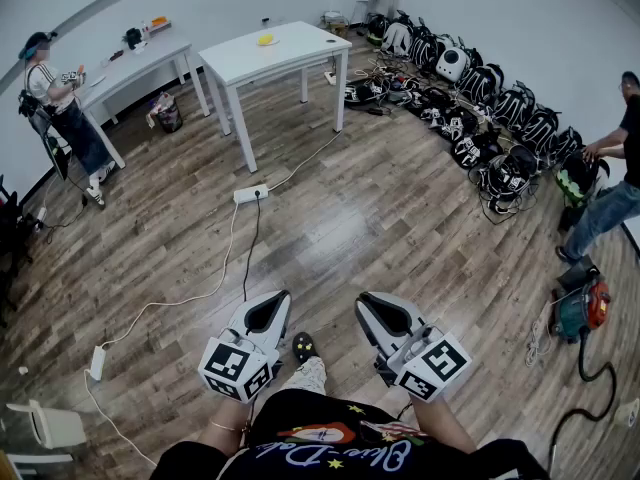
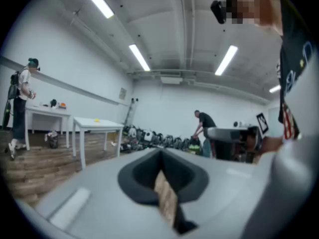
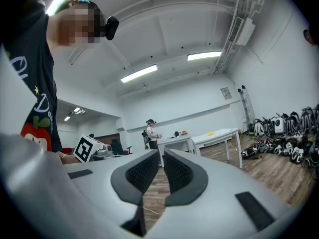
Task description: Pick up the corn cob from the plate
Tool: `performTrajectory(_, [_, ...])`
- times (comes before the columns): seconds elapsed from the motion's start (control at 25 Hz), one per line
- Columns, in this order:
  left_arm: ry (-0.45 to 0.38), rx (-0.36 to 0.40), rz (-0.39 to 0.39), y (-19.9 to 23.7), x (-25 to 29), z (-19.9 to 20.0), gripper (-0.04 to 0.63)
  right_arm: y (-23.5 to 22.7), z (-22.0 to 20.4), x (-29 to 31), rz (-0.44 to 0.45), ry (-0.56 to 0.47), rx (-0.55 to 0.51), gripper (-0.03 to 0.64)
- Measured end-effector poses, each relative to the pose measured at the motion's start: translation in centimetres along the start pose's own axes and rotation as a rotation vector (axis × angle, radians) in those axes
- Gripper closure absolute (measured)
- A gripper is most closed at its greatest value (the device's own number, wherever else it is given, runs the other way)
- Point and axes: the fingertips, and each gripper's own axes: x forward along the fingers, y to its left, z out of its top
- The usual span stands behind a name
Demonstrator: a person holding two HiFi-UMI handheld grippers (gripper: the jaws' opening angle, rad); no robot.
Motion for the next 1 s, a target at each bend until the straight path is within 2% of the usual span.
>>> performTrajectory(0.12, [0.005,-0.001,-0.024,3.8,4.2,1.6,0.598,-3.9,1.5,5.0,-0.006,-0.02,0.027,0.598])
performTrajectory(0.24, [-0.022,-0.006,-0.038,7.5,7.8,3.5,0.598,-7.4,2.8,9.8,-0.004,-0.047,0.037,0.598])
performTrajectory(0.36, [-0.051,0.01,-0.048,10.0,10.5,4.7,0.598,-10.2,3.0,13.6,0.0,-0.031,0.031,0.598])
performTrajectory(0.48, [-0.03,0.024,-0.059,12.5,13.7,4.7,0.598,-13.2,2.6,16.7,-0.006,-0.002,0.035,0.598])
performTrajectory(0.64, [0.014,-0.023,-0.067,16.5,18.5,3.9,0.598,-18.2,1.5,21.1,-0.015,0.032,0.073,0.598])
performTrajectory(0.76, [0.032,-0.005,-0.067,19.8,23.9,4.6,0.598,-23.5,1.8,24.6,0.001,0.031,0.067,0.598])
performTrajectory(0.88, [0.001,0.031,-0.054,23.6,30.4,7.5,0.598,-29.6,3.9,28.8,0.032,0.002,0.037,0.598])
performTrajectory(1.0, [-0.027,0.031,-0.035,26.9,36.7,10.3,0.598,-35.7,6.5,33.0,0.065,-0.03,0.03,0.598])
